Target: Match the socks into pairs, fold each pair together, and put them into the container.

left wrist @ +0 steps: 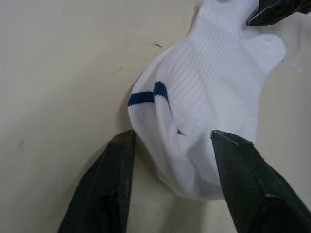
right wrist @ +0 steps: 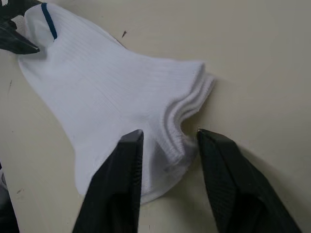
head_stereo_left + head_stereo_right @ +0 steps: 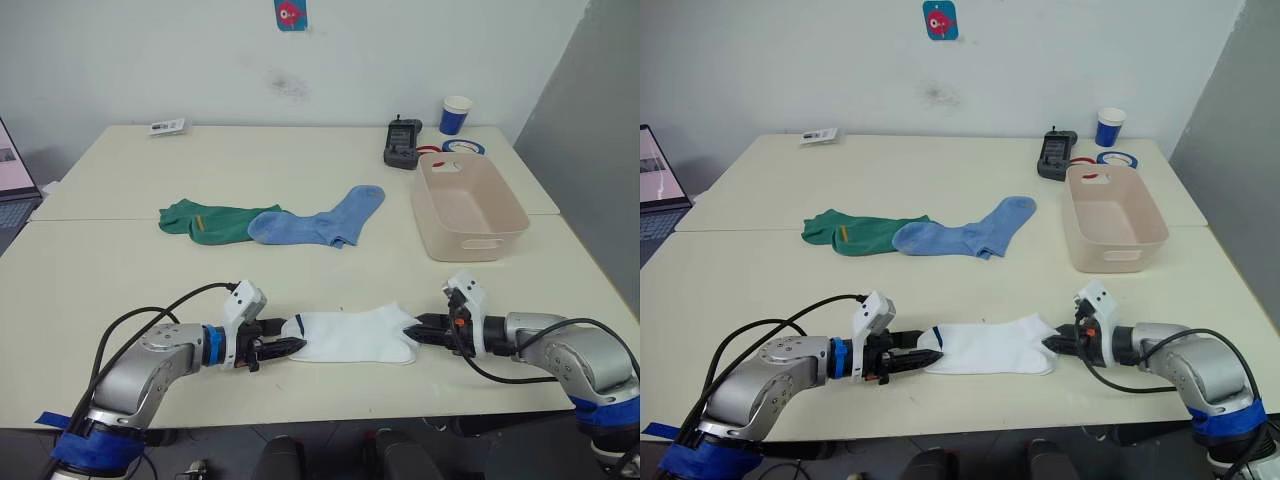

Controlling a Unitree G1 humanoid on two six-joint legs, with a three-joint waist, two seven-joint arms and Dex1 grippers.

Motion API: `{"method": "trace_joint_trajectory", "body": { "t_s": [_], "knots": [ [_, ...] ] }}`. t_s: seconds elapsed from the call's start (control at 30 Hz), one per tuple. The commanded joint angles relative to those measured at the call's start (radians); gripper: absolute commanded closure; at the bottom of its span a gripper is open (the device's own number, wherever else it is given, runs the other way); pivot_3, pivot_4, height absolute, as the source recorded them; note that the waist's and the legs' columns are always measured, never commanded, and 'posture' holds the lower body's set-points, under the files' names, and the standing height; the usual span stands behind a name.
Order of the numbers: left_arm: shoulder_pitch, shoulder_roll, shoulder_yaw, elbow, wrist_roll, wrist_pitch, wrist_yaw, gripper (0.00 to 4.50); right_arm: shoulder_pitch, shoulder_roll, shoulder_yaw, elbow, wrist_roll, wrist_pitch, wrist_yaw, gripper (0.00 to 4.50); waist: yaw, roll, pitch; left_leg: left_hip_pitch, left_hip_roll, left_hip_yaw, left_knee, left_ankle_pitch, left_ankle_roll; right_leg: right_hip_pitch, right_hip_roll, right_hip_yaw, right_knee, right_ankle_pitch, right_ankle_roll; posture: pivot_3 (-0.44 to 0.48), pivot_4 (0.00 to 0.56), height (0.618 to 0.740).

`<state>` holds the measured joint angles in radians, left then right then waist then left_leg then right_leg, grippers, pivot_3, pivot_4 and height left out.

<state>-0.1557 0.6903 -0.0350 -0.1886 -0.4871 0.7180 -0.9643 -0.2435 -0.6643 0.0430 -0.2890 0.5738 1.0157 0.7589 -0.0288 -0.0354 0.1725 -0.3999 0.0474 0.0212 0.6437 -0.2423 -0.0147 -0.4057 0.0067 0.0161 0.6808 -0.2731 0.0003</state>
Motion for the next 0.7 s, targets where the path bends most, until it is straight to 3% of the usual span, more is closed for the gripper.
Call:
{"method": "trace_joint_trajectory", "body": {
  "t_s": [0.03, 0.07, 0.2, 0.3, 0.53, 0.7],
  "knots": [
    [-0.028, 0.042, 0.073, 0.03, -0.024, -0.012, -0.025, 1.5, 0.011, -0.006, -0.087, -0.033, 0.047, 0.026, -0.015, 1.22, -0.001, 0.0, 0.0, 0.0, 0.0, 0.0, 0.0, 0.0, 0.0, 0.0, 0.0, 0.0, 0.0, 0.0, 0.0, 0.0, 0.15, 0.74],
    [-0.041, 0.052, 0.089, 0.038, -0.034, -0.009, -0.032, 1.5, 0.012, 0.002, -0.114, -0.036, 0.074, 0.053, -0.018, 0.92, -0.001, 0.0, 0.0, 0.0, 0.0, 0.0, 0.0, 0.0, 0.0, 0.0, 0.0, 0.0, 0.0, 0.0, 0.0, 0.0, 0.15, 0.74],
    [-0.085, 0.093, 0.13, 0.045, -0.061, -0.036, -0.092, 1.5, 0.007, 0.037, -0.226, -0.031, 0.175, 0.164, -0.062, 0.92, 0.0, 0.0, 0.0, 0.0, 0.0, 0.0, 0.0, 0.0, 0.0, 0.0, 0.0, 0.0, 0.0, 0.0, 0.0, 0.0, 0.15, 0.74],
    [-0.098, 0.11, 0.124, 0.006, -0.068, -0.08, -0.15, 2.1, 0.005, 0.039, -0.257, -0.028, 0.204, 0.204, -0.083, 0.89, 0.0, 0.0, 0.0, 0.0, 0.0, 0.001, 0.0, 0.0, 0.0, 0.0, 0.0, 0.001, 0.0, 0.0, 0.0, 0.0, 0.15, 0.74],
    [-0.085, 0.112, -0.032, -0.047, 0.078, -0.308, -0.24, 4.39, -0.017, 0.026, -0.238, -0.035, 0.227, 0.252, -0.099, 0.89, 0.0, 0.0, 0.0, 0.0, 0.0, 0.003, -0.001, 0.0, 0.0, 0.0, 0.0, 0.001, 0.0, 0.0, 0.0, 0.0, 0.15, 0.74],
    [-0.112, 0.054, -0.129, 0.001, 0.154, -0.384, -0.227, 4.45, -0.028, 0.027, -0.205, -0.03, 0.222, 0.253, -0.098, 0.89, 0.0, 0.0, 0.0, 0.0, 0.0, 0.004, -0.001, 0.0, 0.0, 0.0, 0.0, 0.001, -0.001, 0.0, 0.0, 0.0, 0.15, 0.74]
  ]
}}
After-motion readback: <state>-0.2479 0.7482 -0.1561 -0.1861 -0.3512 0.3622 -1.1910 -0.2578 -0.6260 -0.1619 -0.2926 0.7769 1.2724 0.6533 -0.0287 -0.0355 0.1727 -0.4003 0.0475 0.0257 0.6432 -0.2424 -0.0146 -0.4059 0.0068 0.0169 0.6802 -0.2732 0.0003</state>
